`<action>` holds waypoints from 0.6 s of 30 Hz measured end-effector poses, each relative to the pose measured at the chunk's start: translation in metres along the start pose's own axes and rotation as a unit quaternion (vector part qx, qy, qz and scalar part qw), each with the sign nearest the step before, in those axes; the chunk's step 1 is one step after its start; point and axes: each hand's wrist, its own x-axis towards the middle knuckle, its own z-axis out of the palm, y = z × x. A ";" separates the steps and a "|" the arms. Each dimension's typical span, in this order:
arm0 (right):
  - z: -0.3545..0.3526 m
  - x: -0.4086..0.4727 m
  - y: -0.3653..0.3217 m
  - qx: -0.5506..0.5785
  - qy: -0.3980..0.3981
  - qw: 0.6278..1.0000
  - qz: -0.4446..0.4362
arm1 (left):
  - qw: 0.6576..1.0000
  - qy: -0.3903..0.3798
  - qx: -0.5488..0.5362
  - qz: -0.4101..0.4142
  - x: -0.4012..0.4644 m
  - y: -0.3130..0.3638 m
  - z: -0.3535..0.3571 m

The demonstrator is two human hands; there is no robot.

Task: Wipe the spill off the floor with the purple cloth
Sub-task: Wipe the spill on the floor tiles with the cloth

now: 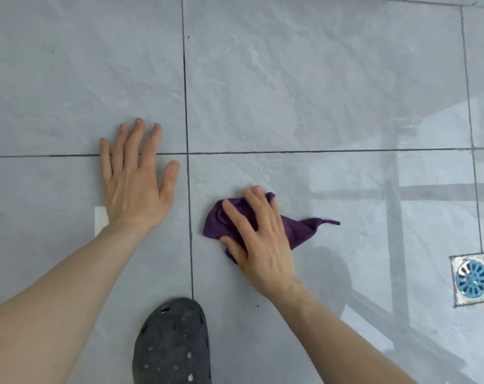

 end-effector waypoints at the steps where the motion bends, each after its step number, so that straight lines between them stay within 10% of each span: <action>1: -0.008 -0.005 0.006 -0.009 0.010 1.000 0.025 | 1.000 -0.006 -0.009 0.017 -0.005 0.009 0.000; 18: 0.012 -0.101 0.014 -0.081 -0.041 0.990 -0.107 | 0.989 -0.071 0.019 0.130 -0.051 0.048 0.026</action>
